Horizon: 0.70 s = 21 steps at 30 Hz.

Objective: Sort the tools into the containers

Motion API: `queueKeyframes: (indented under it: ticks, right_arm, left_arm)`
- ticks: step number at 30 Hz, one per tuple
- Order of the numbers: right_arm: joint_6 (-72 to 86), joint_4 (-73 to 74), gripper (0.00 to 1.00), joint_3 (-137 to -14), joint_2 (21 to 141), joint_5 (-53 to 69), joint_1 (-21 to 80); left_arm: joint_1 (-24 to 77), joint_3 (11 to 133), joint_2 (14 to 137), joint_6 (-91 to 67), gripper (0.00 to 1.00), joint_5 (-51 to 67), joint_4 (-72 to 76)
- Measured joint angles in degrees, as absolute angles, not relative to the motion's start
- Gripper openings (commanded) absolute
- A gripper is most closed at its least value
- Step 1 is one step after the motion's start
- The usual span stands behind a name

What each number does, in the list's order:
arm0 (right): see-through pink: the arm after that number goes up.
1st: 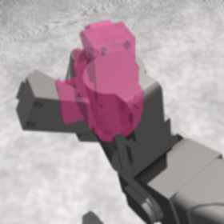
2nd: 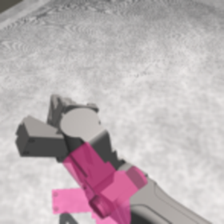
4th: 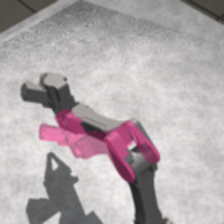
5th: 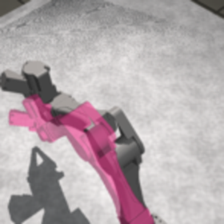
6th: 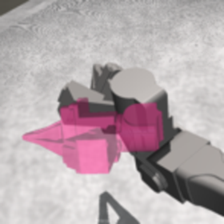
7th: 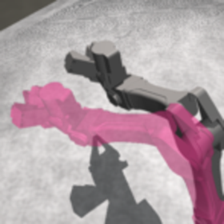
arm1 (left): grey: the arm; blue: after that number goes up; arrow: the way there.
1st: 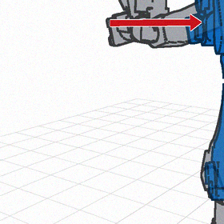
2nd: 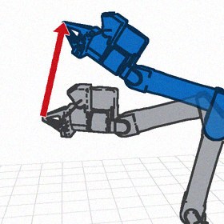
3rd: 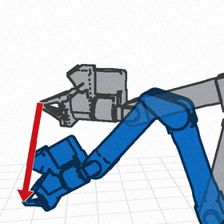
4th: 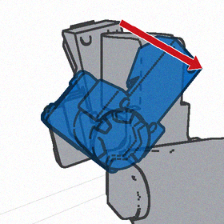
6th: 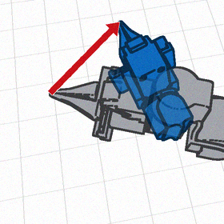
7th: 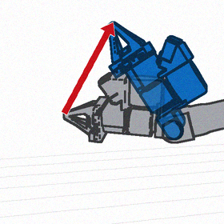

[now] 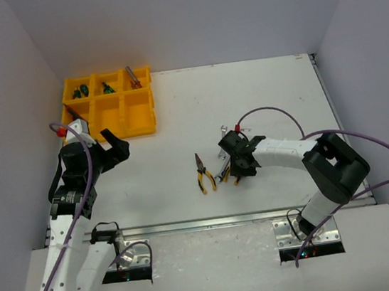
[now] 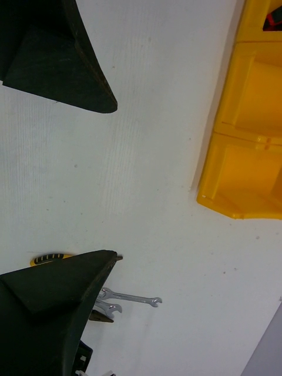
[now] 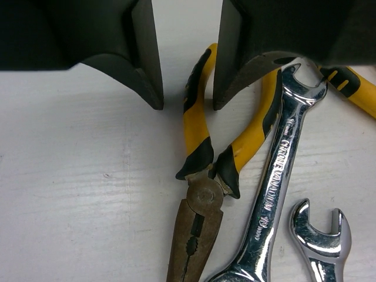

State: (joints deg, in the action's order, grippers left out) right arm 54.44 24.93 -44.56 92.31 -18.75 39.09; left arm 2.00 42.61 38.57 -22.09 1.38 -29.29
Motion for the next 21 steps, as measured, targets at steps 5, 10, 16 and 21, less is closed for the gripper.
queueKeyframes:
  ticks: [5, 10, 16, 21]
  right_arm:
    - [54.0, 21.7, 0.19, -42.1, 90.4, -17.7, 38.3]
    - [53.4, 20.9, 0.00, -41.7, 90.1, -16.7, 38.0]
    - [52.6, 20.1, 0.00, -39.9, 88.0, -16.4, 38.0]
    - [51.9, 24.2, 0.00, -37.8, 81.8, -16.8, 38.0]
  left_arm:
    - [2.2, 42.6, 38.6, -22.0, 1.00, 1.7, -29.3]
    - [2.3, 42.6, 39.0, -21.8, 1.00, 2.1, -29.2]
    - [2.3, 42.6, 39.5, -21.5, 1.00, 2.4, -28.8]
    - [2.3, 42.6, 40.6, -21.5, 1.00, 3.3, -28.5]
